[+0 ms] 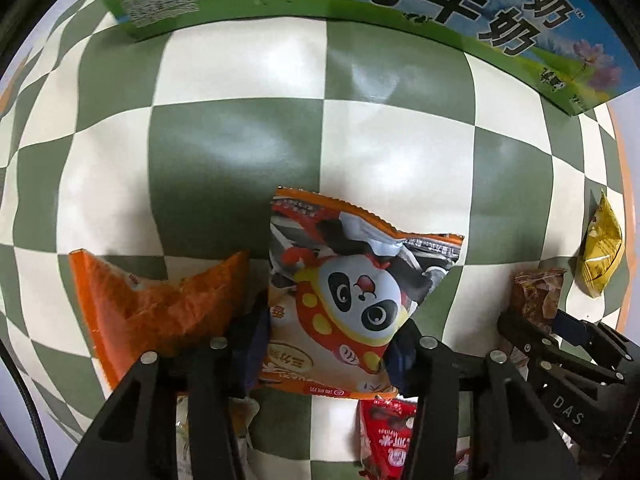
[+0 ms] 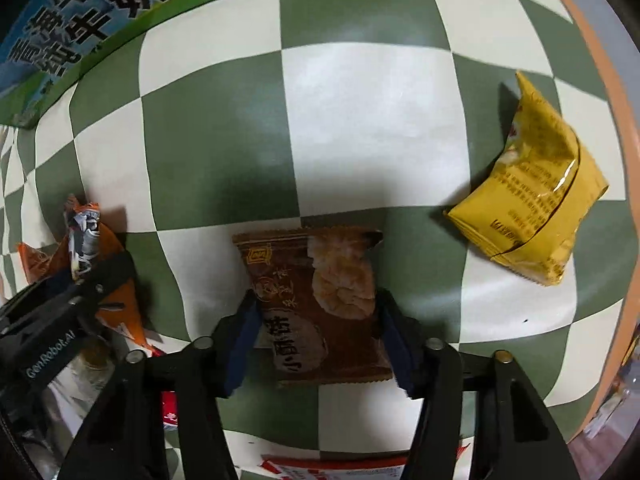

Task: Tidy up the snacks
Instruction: 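Carry the panda bag with left tool while right tool carries brown packet into box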

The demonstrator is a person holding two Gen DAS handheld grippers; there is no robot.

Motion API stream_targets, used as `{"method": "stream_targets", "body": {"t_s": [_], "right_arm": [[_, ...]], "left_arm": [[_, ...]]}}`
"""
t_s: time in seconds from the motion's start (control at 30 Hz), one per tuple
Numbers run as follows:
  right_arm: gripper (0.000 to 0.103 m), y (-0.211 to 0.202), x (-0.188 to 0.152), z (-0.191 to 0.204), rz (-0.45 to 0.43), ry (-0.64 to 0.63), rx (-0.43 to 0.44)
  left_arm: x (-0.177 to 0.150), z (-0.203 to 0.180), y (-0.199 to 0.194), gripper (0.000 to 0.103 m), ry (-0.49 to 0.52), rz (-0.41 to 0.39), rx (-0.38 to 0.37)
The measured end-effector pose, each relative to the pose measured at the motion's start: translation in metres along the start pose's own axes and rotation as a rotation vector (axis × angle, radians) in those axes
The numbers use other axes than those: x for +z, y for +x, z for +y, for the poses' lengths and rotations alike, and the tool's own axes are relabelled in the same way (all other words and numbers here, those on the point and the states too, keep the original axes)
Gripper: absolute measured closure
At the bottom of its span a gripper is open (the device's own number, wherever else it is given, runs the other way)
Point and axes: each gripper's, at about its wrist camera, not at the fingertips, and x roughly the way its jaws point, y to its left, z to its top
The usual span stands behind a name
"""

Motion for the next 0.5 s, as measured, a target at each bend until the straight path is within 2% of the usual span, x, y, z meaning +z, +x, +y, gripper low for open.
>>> {"method": "stream_targets", "body": {"t_s": [0.13,0.27,0.4,0.5], "right_arm": [[0.044,-0.008,-0.016,0.003,-0.020,0.004,0.033],[0.044,-0.027,-0.012,-0.005,-0.040,0.008,0.088],[0.044,-0.060,-0.016,-0.016,-0.071,0.009,0.160],[0.044,-0.094,-0.013,-0.023,-0.113,0.003,0.220]], "left_arm": [[-0.008,0.010,-0.016,0.059,-0.034,-0.008,-0.018],[-0.013,0.017,-0.044,0.059,-0.056,-0.029,-0.062],[-0.012,0.025,-0.090,0.059,-0.074,-0.077,-0.141],[0.007,0.029,-0.130,0.059,-0.080,-0.132,-0.203]]}}
